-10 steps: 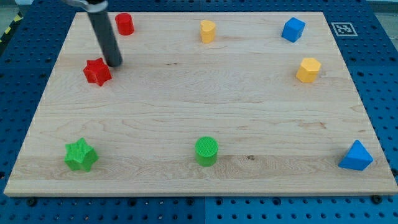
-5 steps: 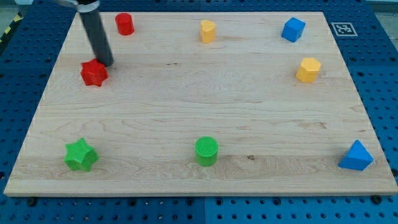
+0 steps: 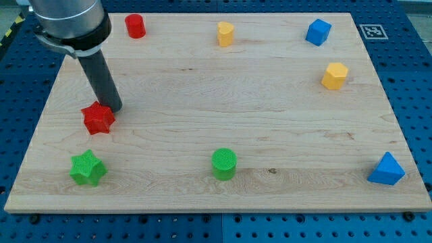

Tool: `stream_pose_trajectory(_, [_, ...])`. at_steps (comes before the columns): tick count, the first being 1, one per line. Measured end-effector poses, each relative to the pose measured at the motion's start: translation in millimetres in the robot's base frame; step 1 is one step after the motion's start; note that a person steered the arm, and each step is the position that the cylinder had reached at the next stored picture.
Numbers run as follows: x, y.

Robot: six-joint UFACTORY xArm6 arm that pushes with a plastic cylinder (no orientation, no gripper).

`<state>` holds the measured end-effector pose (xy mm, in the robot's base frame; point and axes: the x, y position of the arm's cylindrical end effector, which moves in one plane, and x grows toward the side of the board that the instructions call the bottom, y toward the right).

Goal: Push the red star into the top side of the green star

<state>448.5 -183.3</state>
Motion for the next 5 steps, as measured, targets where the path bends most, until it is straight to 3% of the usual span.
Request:
stream_pose_trajectory(1, [-11,-24])
stream_pose_trajectory(3, [45,-33])
stream_pose_trajectory(4, [45,-42])
stream_pose_trajectory(5, [7,-39])
